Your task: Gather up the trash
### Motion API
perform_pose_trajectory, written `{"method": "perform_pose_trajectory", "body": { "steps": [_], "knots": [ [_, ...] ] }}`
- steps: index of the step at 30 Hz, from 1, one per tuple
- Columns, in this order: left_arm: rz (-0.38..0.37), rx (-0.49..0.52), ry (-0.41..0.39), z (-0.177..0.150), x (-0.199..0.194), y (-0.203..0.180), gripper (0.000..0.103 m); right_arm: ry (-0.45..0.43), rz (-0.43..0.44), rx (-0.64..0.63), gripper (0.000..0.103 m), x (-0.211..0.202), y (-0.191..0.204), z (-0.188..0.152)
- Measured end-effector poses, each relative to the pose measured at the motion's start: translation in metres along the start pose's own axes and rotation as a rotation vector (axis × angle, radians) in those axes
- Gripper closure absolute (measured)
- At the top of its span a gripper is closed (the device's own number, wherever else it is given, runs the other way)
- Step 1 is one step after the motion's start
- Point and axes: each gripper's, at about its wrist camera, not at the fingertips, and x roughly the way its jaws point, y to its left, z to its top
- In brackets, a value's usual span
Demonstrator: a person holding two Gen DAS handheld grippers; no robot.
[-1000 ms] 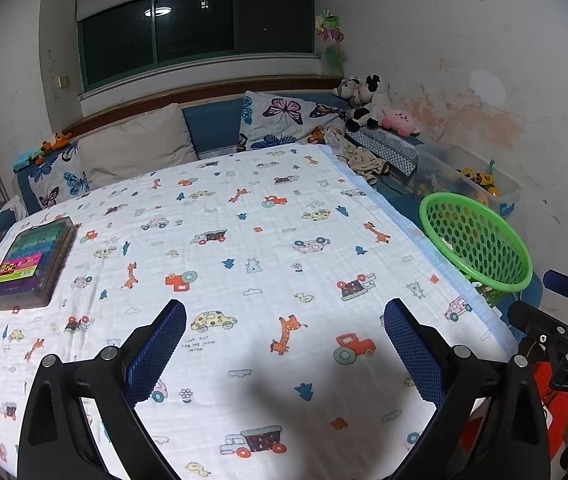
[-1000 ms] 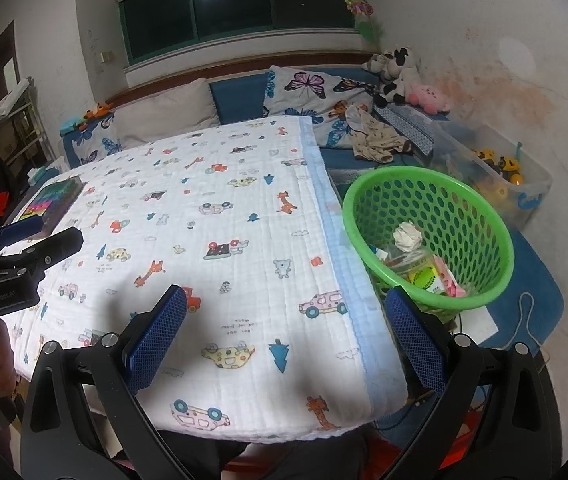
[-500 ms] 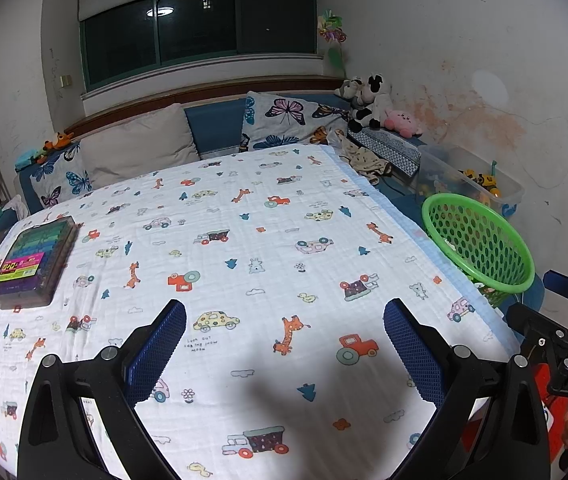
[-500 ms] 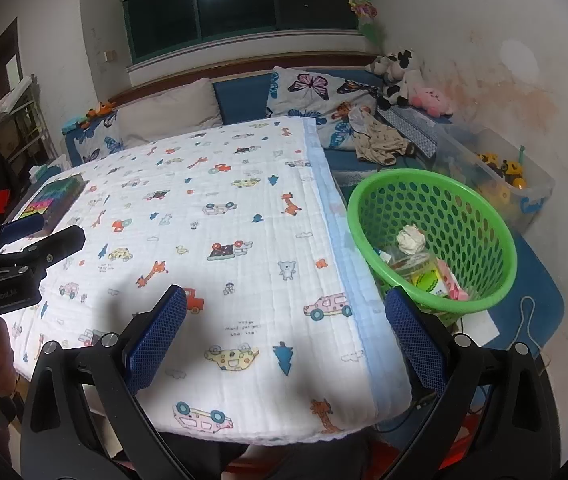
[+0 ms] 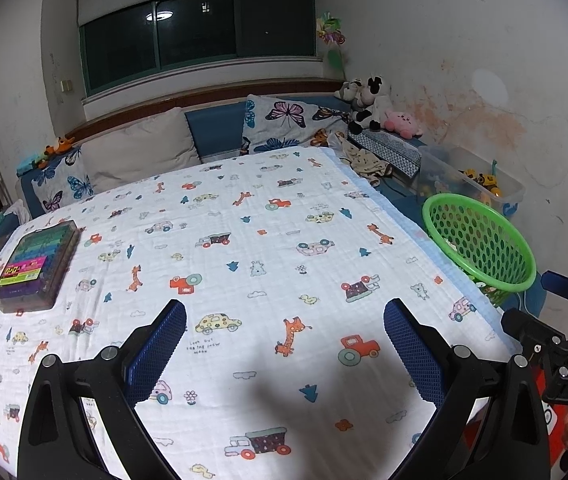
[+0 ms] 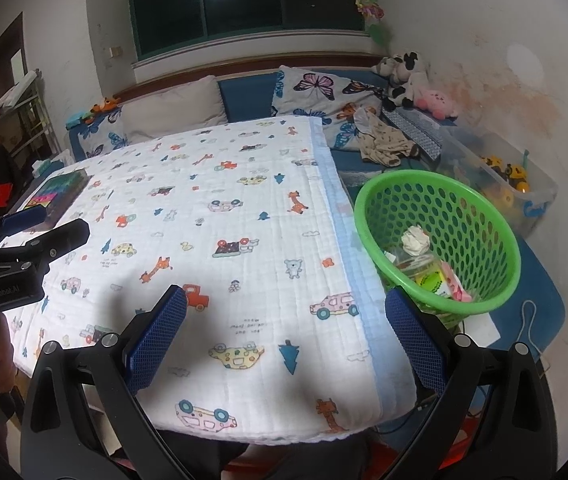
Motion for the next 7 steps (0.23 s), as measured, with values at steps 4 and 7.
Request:
{"method": "perform_pose_trajectory", "body": {
  "steps": [4,7],
  "knots": [
    [0.000,-0.009,0.005,0.0010,0.0011,0.0007,0.007,0.002,0.004,-0.006,0.004,0.0014,0.0022,0.0002],
    [0.001,-0.009,0.006,0.0009,0.0011,0.0010,0.007,0.003,0.005,-0.007,0.004,0.0023,0.0028,-0.0004]
  ]
}}
